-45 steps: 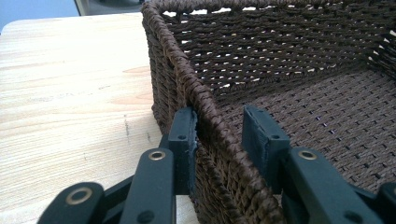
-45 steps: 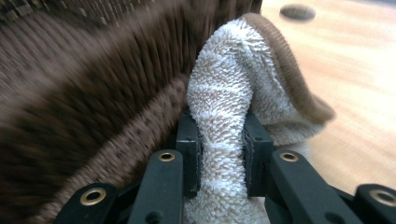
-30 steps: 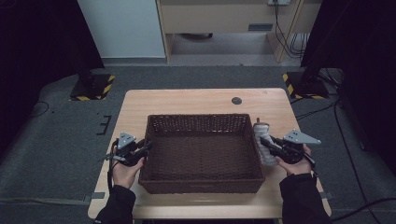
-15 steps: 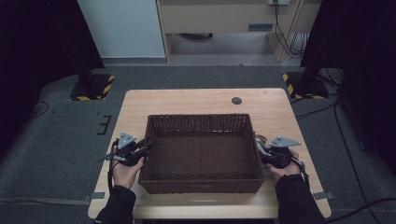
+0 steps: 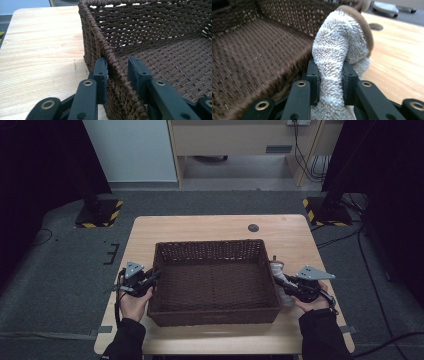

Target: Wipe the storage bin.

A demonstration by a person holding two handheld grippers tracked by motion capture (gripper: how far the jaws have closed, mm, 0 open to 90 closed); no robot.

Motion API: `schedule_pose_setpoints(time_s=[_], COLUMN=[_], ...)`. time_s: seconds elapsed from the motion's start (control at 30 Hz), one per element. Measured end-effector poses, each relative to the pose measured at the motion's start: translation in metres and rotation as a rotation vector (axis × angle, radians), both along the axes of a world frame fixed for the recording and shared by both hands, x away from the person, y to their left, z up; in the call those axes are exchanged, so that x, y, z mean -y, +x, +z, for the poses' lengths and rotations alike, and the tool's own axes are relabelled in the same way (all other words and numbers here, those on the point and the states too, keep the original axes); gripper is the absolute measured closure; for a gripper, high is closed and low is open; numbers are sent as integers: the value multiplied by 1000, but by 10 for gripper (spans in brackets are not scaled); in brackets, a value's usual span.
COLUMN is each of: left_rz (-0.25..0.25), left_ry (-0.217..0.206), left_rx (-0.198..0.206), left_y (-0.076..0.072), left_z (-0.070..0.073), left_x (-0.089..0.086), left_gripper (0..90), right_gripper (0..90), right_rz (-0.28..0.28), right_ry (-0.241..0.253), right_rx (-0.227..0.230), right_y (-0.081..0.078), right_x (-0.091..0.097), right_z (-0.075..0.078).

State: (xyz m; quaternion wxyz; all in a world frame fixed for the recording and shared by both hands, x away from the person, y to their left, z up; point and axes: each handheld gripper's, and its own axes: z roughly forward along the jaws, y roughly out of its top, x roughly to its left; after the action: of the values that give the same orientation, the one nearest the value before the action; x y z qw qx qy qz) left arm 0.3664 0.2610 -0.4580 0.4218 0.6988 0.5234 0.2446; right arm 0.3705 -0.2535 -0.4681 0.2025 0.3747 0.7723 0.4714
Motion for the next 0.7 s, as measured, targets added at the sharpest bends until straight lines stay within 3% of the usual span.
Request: schedule_pose_setpoints(time_s=[0.1, 0.27, 0.33, 0.47, 0.6, 0.7], left_rz=[-2, -6, -7, -19, 0, -10], left_ry=[-3, -9, -10, 2, -17, -31], left_rx=[0, 2, 4, 21, 49, 49], left_y=[1, 2, 2, 1, -1, -4], left_z=[0, 0, -1, 0, 2, 4], left_x=[-1, -1, -2, -2, -6, -7], left_gripper=[686, 684, 681, 655, 521, 476], right_gripper=[740, 740, 740, 738, 738, 738], right_rz=[0, 0, -3, -14, -36, -34], right_ry=[-16, -89, -85, -70, 8, 35], right_rx=[-34, -110, -125, -104, -24, 16], right_y=[3, 13, 15, 14, 5, -3], right_x=[-2, -7, -8, -3, 7, 12], right_z=[-8, -29, -33, -25, -3, 9])
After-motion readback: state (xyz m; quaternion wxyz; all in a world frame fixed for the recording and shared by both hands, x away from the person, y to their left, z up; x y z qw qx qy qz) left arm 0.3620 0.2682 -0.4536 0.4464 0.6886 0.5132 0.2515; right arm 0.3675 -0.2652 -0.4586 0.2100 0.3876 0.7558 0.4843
